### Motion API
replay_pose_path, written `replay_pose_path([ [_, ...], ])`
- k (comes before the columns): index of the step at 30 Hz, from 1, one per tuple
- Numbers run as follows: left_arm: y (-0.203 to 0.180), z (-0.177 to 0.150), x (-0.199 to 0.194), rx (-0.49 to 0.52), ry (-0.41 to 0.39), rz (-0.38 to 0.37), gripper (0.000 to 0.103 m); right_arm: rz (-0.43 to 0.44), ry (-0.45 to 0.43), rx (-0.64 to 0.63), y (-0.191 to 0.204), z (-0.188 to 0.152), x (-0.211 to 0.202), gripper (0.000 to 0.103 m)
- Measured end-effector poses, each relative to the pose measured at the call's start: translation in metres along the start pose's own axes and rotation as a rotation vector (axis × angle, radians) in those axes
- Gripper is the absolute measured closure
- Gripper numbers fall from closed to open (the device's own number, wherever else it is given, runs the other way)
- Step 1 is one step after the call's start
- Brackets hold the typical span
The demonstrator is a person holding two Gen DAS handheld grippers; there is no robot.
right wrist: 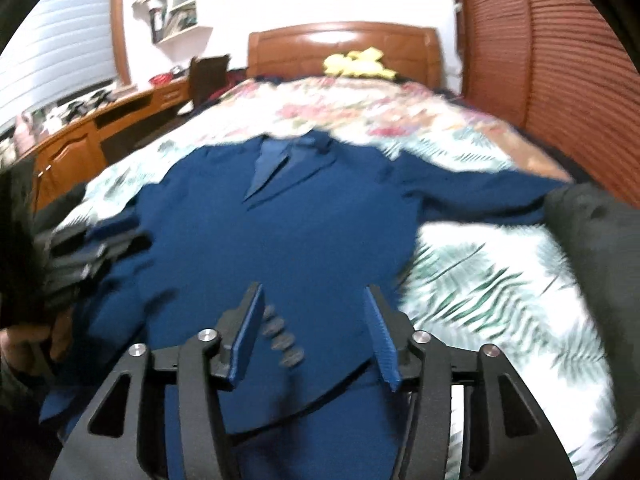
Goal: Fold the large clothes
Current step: 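Move the right tool to the jacket's other side edge and grasp it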
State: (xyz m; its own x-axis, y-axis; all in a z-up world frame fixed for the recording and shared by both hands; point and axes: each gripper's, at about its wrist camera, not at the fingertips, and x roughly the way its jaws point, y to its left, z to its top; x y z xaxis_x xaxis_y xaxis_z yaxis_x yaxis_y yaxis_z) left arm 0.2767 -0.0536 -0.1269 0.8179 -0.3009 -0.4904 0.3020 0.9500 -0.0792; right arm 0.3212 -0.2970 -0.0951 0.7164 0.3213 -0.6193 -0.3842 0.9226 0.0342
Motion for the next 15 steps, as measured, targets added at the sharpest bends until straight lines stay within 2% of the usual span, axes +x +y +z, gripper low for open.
replay_pose_path([
  [3, 0.001, 0.000, 0.000, -0.005, -0.002, -0.003, 0.060, -0.061, 0.006, -0.002, -0.025, 0.017, 0.004, 0.042],
  [6, 0.003, 0.000, 0.001, -0.010, 0.002, -0.006, 0.060, -0.085, 0.020, 0.013, -0.052, 0.033, 0.015, 0.042],
  [15, 0.001, -0.001, 0.004, -0.009, 0.010, -0.001, 0.060, -0.146, 0.118, 0.103, -0.125, 0.054, 0.091, 0.042],
])
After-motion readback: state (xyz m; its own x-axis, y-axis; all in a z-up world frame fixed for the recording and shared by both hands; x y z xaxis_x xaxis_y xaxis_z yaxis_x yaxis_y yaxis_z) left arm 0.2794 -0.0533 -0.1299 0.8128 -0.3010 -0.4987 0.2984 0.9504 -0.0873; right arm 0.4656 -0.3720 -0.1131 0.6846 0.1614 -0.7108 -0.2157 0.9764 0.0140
